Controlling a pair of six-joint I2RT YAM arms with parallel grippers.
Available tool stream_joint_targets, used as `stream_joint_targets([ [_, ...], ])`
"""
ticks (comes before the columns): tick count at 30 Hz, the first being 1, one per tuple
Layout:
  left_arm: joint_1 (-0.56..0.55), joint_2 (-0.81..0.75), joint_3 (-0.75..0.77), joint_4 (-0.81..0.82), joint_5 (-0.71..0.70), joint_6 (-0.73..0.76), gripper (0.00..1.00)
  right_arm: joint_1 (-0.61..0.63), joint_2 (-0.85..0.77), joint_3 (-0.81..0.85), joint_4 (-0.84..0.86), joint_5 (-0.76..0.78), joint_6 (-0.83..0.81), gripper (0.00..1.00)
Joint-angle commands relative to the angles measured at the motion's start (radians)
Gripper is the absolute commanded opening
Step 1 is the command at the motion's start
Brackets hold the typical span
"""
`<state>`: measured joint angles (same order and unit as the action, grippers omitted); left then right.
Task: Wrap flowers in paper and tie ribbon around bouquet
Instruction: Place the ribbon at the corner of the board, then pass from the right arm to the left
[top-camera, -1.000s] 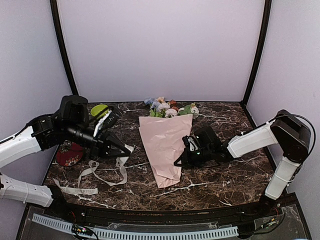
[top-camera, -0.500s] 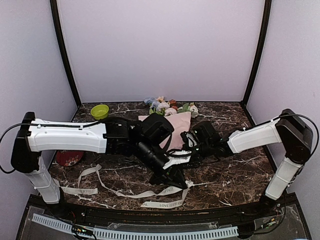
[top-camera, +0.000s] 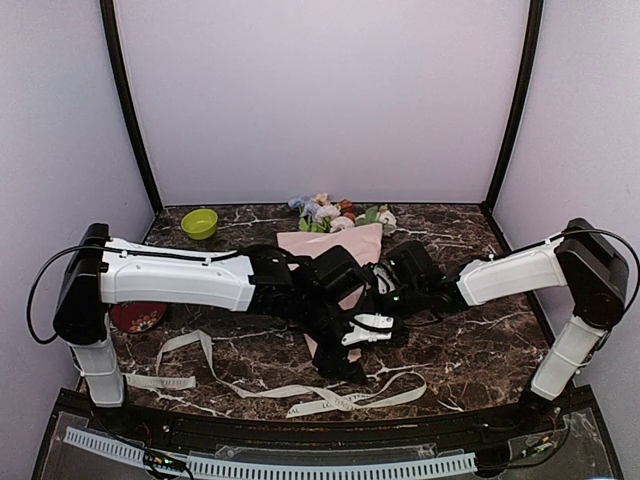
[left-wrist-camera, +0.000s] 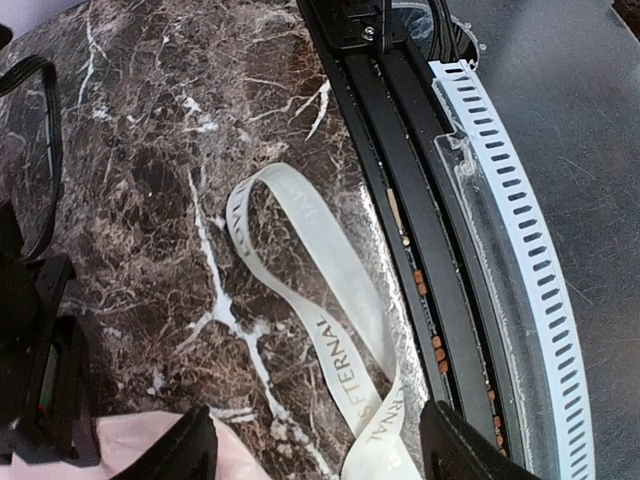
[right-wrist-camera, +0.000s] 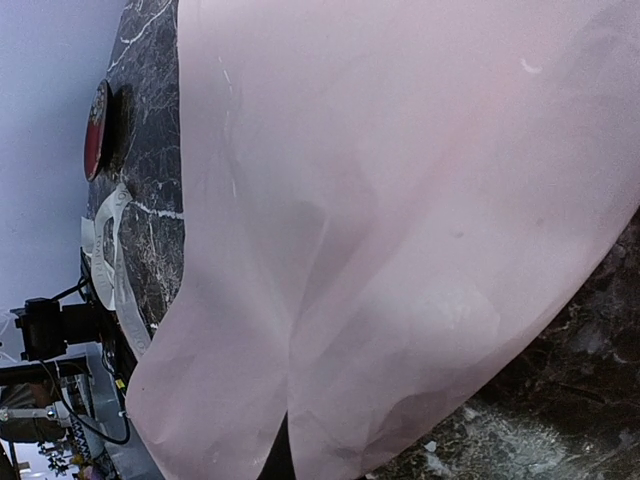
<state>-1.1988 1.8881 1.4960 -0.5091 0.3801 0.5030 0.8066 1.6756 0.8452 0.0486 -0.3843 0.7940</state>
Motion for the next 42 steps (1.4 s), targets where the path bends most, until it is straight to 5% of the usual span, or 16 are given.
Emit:
stream_joint_targets([
  [1, -0.002, -0.157, -0.118, 0.132, -0.062, -0.029, 0.72, 0.011, -0.018, 0.022, 0.032, -0.011, -0.002, 0.00],
  [8, 0.023, -0.509, -0.749, 0.749, -0.269, 0.020, 0.73, 0.015, -0.011, 0.008, 0.079, -0.028, 0.022, 0.00],
  [11, 0.122, -0.605, -0.904, 0.924, -0.343, -0.167, 0.70, 0.014, -0.006, 0.008, 0.081, -0.027, 0.023, 0.00],
  [16, 0.304, -0.662, -0.923, 0.912, -0.307, -0.778, 0.54, 0.022, 0.002, 0.002, 0.097, -0.023, 0.036, 0.00],
  [19, 0.314, -0.581, -0.913, 0.884, -0.291, -1.027, 0.65, 0.023, 0.012, 0.005, 0.106, -0.026, 0.044, 0.00],
  [23, 0.378, -0.374, -0.883, 0.885, -0.071, -1.303, 0.73, 0.029, 0.017, 0.008, 0.106, -0.020, 0.042, 0.00],
  [35, 0.383, -0.140, -0.885, 1.110, 0.025, -1.456, 0.75, 0.047, 0.035, -0.002, 0.124, -0.006, 0.052, 0.00],
  [39, 0.383, -0.112, -0.912, 1.192, 0.054, -1.498, 0.64, 0.049, 0.029, 0.000, 0.122, -0.005, 0.051, 0.00],
  [42, 0.383, -0.104, -0.910, 1.207, 0.055, -1.496, 0.45, 0.049, 0.029, 0.006, 0.099, 0.008, 0.036, 0.00],
])
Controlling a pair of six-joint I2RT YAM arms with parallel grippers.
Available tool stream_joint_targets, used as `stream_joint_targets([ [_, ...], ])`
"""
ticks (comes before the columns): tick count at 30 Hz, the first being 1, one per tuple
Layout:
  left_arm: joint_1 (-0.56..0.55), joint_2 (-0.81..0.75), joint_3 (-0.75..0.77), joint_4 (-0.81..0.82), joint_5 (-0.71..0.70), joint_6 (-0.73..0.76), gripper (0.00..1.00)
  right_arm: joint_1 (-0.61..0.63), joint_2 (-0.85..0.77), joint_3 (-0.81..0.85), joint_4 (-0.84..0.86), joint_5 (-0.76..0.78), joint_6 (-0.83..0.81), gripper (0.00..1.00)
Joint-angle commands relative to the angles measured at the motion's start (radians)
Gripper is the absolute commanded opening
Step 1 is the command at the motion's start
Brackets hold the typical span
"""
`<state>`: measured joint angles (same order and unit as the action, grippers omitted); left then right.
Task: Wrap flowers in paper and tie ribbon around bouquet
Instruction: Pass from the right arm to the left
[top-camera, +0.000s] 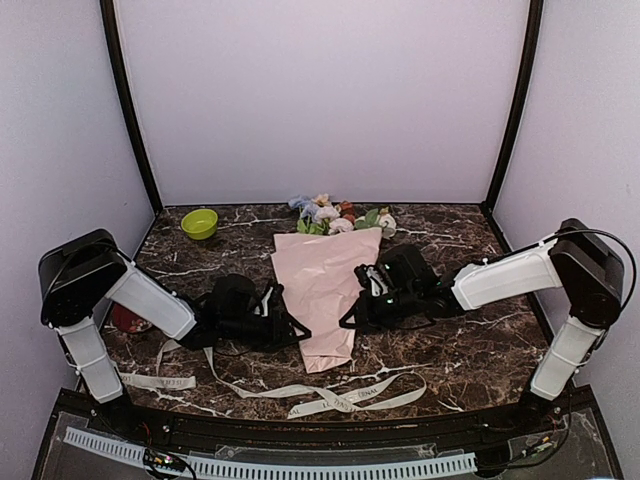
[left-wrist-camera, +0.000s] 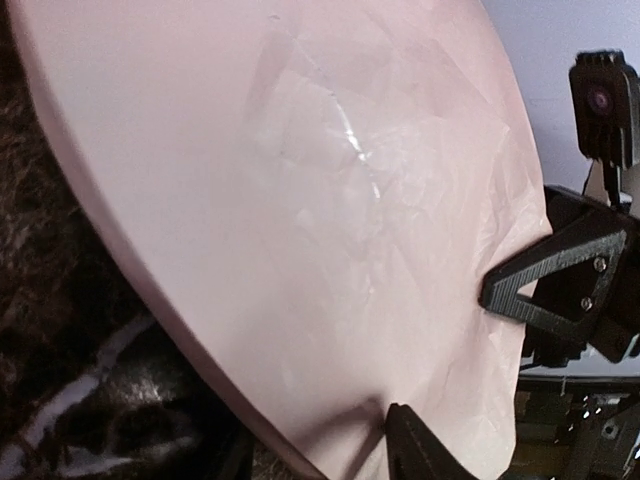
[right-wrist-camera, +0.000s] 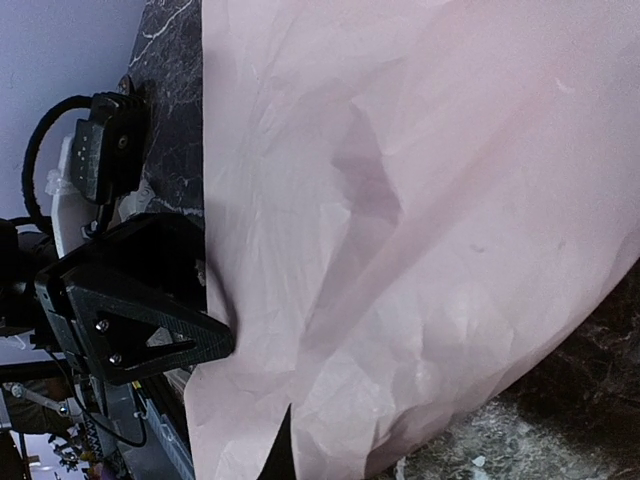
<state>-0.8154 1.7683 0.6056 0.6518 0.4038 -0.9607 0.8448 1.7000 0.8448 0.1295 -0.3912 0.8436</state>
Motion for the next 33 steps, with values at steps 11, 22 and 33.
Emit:
stream_joint_targets([
  [11, -0.001, 0.004, -0.029, 0.053, 0.032, -0.026, 0.00, 0.011, -0.094, 0.024, -0.205, 0.130, -0.101, 0.37],
  [22, -0.001, 0.038, -0.031, 0.056, 0.032, -0.037, 0.00, 0.050, -0.407, -0.032, -0.735, 0.393, -0.063, 0.52],
  [33, -0.001, 0.051, 0.011, 0.006, 0.044, -0.006, 0.00, 0.250, -0.380, -0.160, -0.886, 0.355, 0.113, 0.52],
])
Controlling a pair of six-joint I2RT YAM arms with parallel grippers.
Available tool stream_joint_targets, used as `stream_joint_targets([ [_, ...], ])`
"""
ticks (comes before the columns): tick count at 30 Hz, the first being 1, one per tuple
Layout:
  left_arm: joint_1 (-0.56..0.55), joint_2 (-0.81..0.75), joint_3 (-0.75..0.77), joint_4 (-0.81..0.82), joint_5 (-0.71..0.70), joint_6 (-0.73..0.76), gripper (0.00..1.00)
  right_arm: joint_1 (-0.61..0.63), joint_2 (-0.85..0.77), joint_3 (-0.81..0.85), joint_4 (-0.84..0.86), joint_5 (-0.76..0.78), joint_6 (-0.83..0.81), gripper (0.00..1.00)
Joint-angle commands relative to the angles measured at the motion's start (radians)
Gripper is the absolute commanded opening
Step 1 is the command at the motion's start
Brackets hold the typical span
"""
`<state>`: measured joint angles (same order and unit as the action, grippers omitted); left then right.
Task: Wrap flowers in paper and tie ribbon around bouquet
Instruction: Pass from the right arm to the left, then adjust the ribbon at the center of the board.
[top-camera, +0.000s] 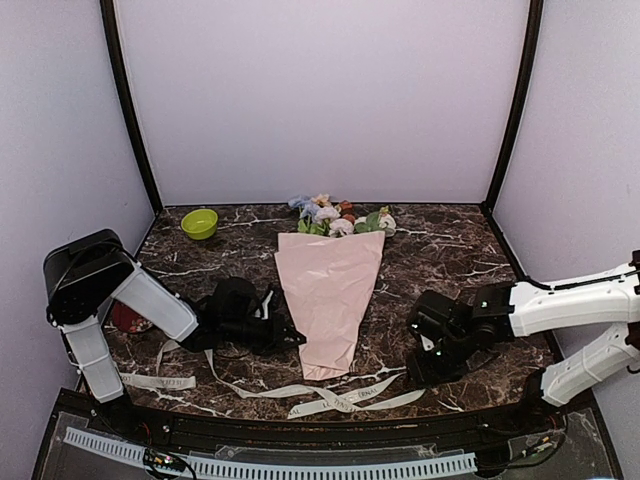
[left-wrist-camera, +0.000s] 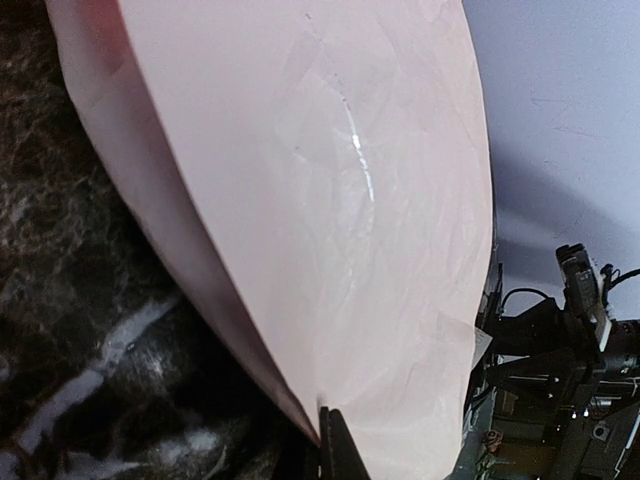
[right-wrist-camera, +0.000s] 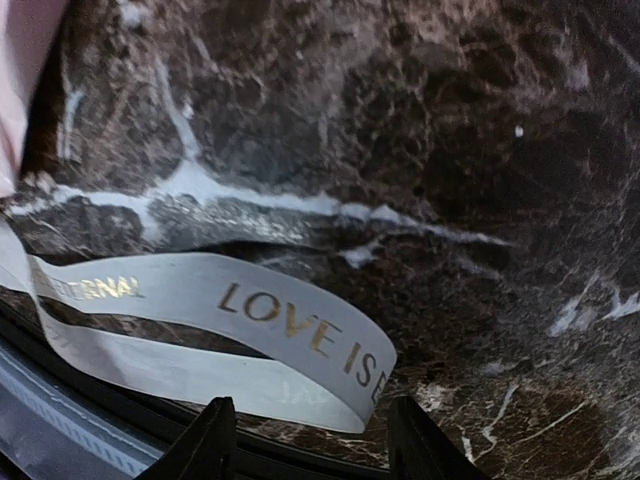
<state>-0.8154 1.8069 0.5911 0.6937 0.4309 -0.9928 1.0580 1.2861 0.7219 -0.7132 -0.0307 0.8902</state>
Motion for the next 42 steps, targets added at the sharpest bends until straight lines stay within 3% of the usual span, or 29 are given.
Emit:
stream_joint_targets([
  [1, -0.001, 0.014, 0.028, -0.035, 0.021, 0.025, 0.00, 0.040, 0.052, -0.043, -0.040, -0.006, 0.062, 0.52],
  [4, -0.001, 0.013, 0.029, -0.032, 0.020, 0.026, 0.00, 0.045, 0.098, -0.053, 0.007, 0.007, 0.038, 0.48],
  [8, -0.001, 0.005, 0.030, -0.033, 0.030, 0.023, 0.00, 0.026, 0.170, 0.002, 0.038, 0.113, -0.024, 0.09],
  [10, -0.001, -0.008, 0.039, -0.037, 0.039, 0.024, 0.00, -0.022, 0.202, 0.043, 0.060, 0.192, -0.089, 0.00],
  [17, -0.001, -0.089, 0.133, -0.147, 0.044, 0.065, 0.00, -0.350, 0.330, 0.193, 0.242, 0.212, -0.333, 0.00],
  [24, 0.002, -0.159, 0.176, -0.259, -0.010, 0.142, 0.00, -0.536, 0.508, 0.492, 0.177, 0.179, -0.477, 0.00],
  [31, 0.002, -0.149, 0.159, -0.236, -0.002, 0.130, 0.00, -0.594, 0.475, 0.491, 0.220, 0.138, -0.438, 0.00],
  [37, 0.002, -0.121, 0.131, -0.187, 0.006, 0.106, 0.00, -0.723, 0.502, 0.391, 0.398, 0.020, -0.316, 0.00],
  [42, 0.002, -0.110, 0.118, -0.180, 0.001, 0.106, 0.00, -0.783, 0.483, 0.355, 0.483, 0.038, -0.241, 0.00],
])
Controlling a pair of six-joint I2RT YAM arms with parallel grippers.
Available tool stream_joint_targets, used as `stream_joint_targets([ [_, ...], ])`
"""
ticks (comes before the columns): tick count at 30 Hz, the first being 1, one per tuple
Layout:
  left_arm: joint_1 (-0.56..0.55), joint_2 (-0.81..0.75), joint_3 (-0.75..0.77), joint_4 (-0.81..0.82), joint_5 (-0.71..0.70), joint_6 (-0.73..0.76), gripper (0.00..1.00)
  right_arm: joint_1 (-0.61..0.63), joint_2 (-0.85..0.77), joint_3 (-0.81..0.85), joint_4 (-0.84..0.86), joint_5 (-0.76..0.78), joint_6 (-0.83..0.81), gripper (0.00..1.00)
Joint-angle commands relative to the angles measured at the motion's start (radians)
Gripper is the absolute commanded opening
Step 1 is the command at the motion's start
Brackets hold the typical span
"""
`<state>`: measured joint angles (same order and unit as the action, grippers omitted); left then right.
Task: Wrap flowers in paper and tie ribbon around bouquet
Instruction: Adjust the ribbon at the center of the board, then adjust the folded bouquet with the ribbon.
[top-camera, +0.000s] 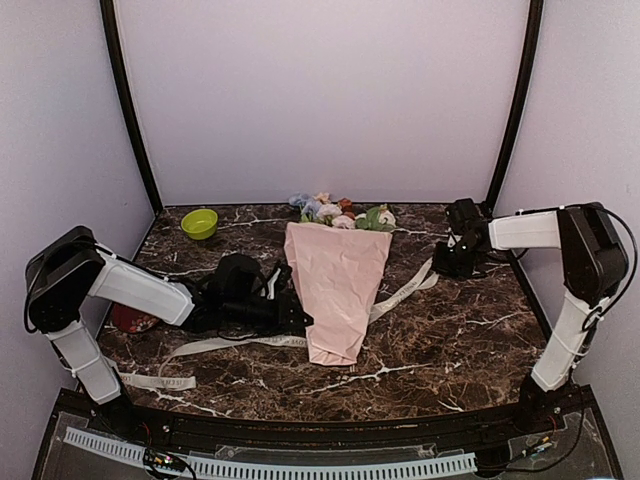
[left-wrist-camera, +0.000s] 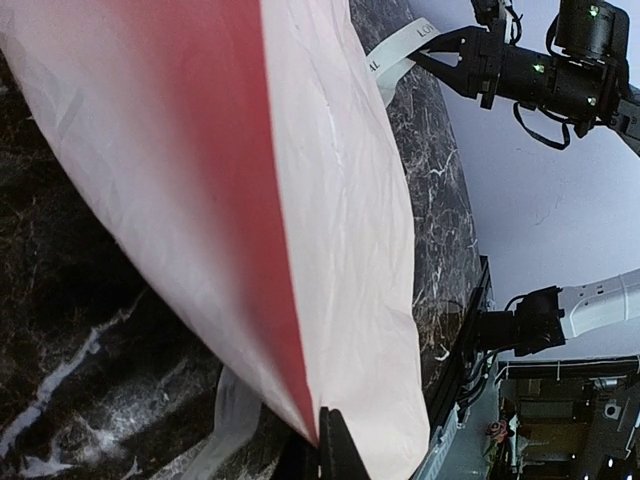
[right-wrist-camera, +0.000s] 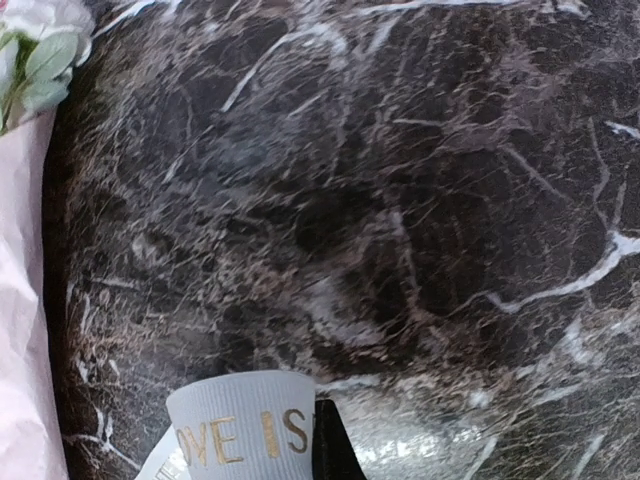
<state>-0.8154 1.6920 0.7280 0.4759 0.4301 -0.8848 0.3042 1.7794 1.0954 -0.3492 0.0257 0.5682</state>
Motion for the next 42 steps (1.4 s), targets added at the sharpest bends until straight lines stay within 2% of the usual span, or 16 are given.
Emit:
stream_joint_targets([
  [1, 0.002, 0.009, -0.021, 0.040, 0.003, 0.000, 0.00, -0.033, -0.008, -0.010, 0.115, -0.012, 0.076, 0.00],
  [2, 0.002, 0.015, -0.020, 0.041, 0.003, 0.002, 0.00, -0.033, -0.004, 0.005, 0.099, -0.012, 0.067, 0.05],
  [3, 0.002, 0.022, -0.019, 0.041, 0.005, 0.003, 0.00, -0.033, 0.002, 0.021, 0.076, -0.022, 0.054, 0.19],
  [5, 0.002, 0.036, -0.016, 0.047, 0.015, -0.003, 0.00, -0.033, -0.005, 0.031, 0.040, -0.040, 0.035, 0.35],
  [8, 0.002, 0.057, -0.023, 0.075, 0.024, -0.018, 0.00, -0.033, -0.104, -0.030, 0.038, -0.023, 0.030, 0.46],
  [11, 0.001, 0.071, -0.028, 0.097, 0.034, -0.036, 0.00, -0.025, -0.239, -0.112, 0.026, -0.008, 0.029, 0.51],
  [16, -0.013, 0.083, -0.021, 0.095, 0.033, -0.037, 0.00, 0.107, -0.404, -0.185, -0.014, 0.024, -0.002, 0.51],
  [19, -0.034, 0.086, -0.009, 0.084, 0.028, -0.033, 0.00, 0.227, -0.435, -0.180, -0.017, -0.001, -0.034, 0.48],
  [22, -0.074, 0.084, 0.003, 0.057, 0.011, -0.030, 0.00, 0.343, -0.434, -0.174, 0.049, -0.091, -0.047, 0.46],
  [26, -0.116, 0.086, -0.010, 0.048, -0.008, -0.047, 0.00, 0.469, -0.363, -0.179, 0.174, -0.215, -0.023, 0.42],
  [30, -0.125, 0.093, -0.032, 0.053, -0.014, -0.072, 0.00, 0.563, -0.228, -0.157, 0.205, -0.208, 0.014, 0.38],
  [34, -0.129, 0.101, -0.027, 0.039, -0.015, -0.069, 0.00, 0.600, -0.102, -0.155, 0.240, -0.214, 0.053, 0.36],
  [39, -0.130, 0.108, -0.024, 0.021, -0.010, -0.067, 0.00, 0.618, 0.003, -0.123, 0.182, -0.159, 0.063, 0.33],
  [40, -0.130, 0.104, -0.025, 0.019, -0.011, -0.066, 0.02, 0.618, 0.016, -0.123, 0.171, -0.151, 0.068, 0.32],
  [42, -0.130, 0.084, -0.026, 0.005, -0.013, -0.055, 0.15, 0.618, 0.038, -0.129, 0.162, -0.146, 0.076, 0.32],
])
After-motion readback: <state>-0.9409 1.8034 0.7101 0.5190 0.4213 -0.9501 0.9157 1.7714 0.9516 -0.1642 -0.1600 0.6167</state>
